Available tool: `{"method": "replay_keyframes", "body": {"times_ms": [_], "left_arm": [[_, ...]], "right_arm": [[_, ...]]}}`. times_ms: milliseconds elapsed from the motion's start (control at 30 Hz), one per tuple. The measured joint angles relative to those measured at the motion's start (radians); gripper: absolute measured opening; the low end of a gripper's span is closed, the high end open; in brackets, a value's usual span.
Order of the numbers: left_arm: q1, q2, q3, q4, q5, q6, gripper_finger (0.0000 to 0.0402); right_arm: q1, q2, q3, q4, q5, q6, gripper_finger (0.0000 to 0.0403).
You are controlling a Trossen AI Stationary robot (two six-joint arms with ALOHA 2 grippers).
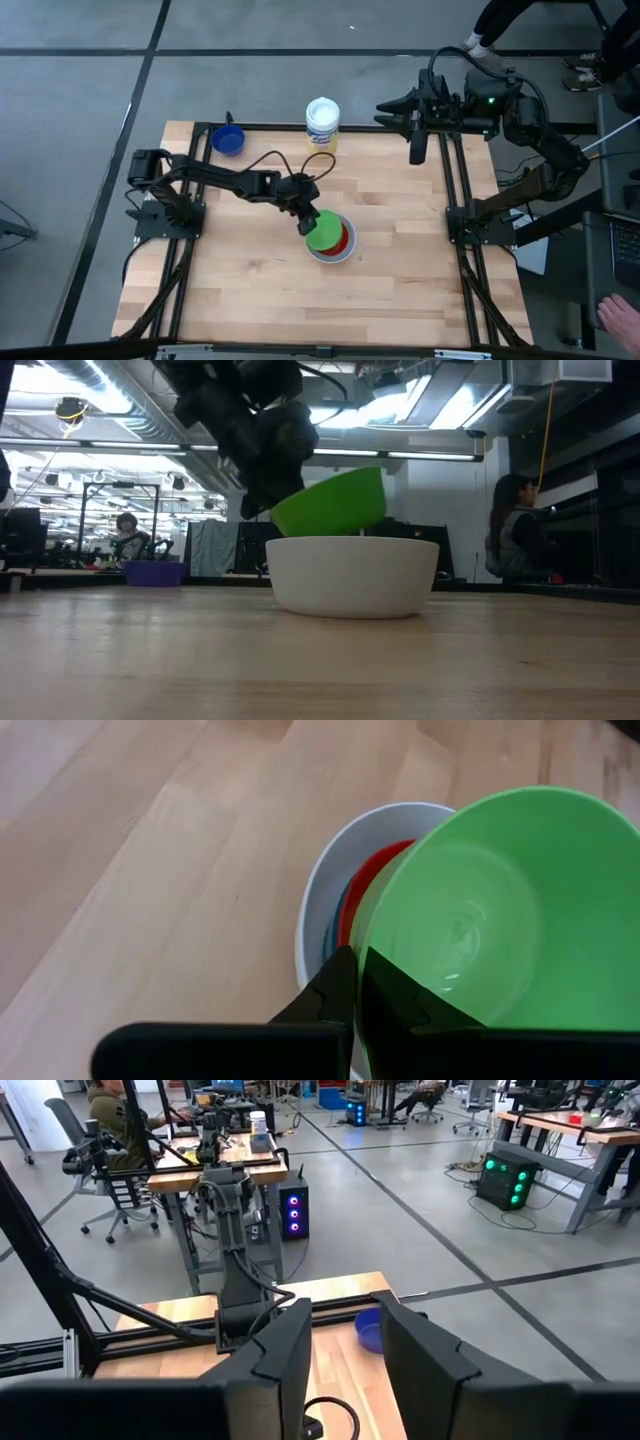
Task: Nest bowls inside each other
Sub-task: Stack the green bowl on top of the red bowl
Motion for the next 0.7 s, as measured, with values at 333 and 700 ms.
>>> {"method": "replay_keyframes", "body": {"times_ms": [333,700], "left_arm": [[0.000,0.020,0.000,0.028,0.013,0.006,0.0002],[0.000,0.020,0.000,0.062,0.065,0.064,0.0037]], "right_arm": [[0.000,0.000,0.000,0.002,0.000,-0.004,0.0109],[0.000,0.000,0.000,0.002,-0.001,-0.004,0.0120]]}}
